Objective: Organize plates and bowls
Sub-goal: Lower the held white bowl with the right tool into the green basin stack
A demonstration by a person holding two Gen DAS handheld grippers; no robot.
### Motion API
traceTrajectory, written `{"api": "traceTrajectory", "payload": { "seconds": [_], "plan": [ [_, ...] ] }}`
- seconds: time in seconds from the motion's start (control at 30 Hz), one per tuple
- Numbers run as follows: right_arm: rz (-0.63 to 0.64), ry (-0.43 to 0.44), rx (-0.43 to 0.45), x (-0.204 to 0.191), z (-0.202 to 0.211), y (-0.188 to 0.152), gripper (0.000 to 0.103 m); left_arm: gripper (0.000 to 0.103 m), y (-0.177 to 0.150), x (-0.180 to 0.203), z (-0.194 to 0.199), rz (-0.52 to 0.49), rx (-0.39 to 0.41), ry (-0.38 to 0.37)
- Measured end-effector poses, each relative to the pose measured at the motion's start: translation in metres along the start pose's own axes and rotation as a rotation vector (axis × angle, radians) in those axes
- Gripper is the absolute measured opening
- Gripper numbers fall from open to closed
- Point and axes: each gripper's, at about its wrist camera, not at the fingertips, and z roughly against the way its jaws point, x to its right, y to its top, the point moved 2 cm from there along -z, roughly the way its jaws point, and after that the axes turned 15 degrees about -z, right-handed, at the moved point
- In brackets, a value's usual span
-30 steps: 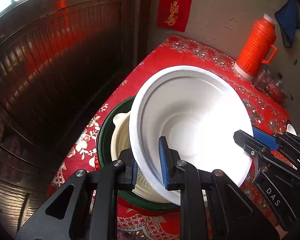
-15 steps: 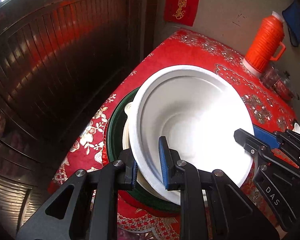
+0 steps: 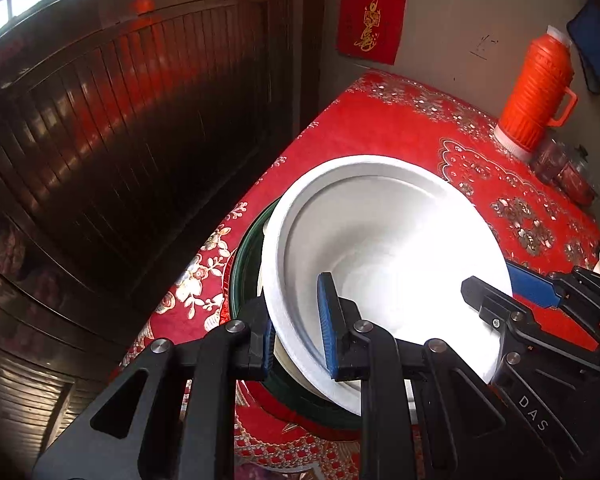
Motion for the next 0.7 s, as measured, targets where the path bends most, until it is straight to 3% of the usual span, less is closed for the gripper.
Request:
{"api": "traceTrajectory", "payload": {
  "seconds": [0.5, 0.7],
  "plan": [
    [-0.034, 0.006, 0.011, 0.016, 0.014, -0.002, 0.035, 0.022, 0.001, -0.002, 0.011, 0.031, 0.032, 0.004],
    [-0.037, -0.001, 0.062, 0.019, 0.032, -0.003, 0.036, 0.022, 0.004, 0.003, 0.025, 0.043, 0.063, -0.011]
  ]
}}
